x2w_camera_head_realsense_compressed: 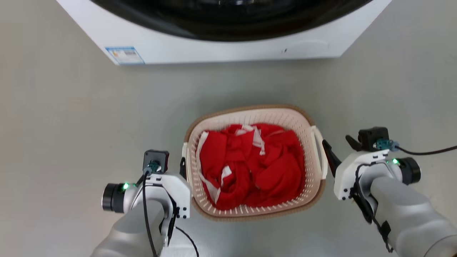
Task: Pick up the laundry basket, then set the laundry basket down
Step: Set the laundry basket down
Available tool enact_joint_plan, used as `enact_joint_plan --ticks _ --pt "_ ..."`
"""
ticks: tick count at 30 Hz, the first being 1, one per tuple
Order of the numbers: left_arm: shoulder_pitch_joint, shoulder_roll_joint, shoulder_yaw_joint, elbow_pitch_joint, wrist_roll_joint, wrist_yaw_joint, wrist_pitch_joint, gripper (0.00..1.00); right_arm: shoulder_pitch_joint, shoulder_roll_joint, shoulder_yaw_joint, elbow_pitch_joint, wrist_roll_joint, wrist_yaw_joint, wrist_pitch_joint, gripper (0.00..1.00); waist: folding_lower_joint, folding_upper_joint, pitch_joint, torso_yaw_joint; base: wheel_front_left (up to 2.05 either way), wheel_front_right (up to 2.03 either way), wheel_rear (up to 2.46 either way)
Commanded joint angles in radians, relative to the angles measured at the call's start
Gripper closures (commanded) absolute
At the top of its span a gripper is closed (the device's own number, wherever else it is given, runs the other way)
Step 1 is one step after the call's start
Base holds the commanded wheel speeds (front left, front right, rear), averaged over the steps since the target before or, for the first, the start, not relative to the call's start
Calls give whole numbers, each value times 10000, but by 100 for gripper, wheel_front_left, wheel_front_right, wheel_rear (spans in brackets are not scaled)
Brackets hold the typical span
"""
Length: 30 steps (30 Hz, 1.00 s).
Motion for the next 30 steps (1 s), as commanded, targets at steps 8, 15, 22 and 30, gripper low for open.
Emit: enact_joint_plan --ticks 8,15,22,30 --pt "847 135 1669 -333 979 -147 -129 0 939 99 -62 145 115 21 -202 0 0 0 -1756 -90 0 0 0" --pt "1915 475 3483 -1335 2681 -68 -130 0 1220 -66 -848 -169 -347 21 -209 0 0 0 -2624 -170 0 0 0" --pt "3095 685 5463 -3011 4548 155 -131 0 1755 -435 -2587 -1169 -1523 21 -211 0 0 0 -3280 -220 0 0 0" --pt "4394 690 7251 -4676 6224 287 -131 0 2789 -616 -4928 -2593 -3326 21 -211 0 0 0 -3793 -297 0 0 0"
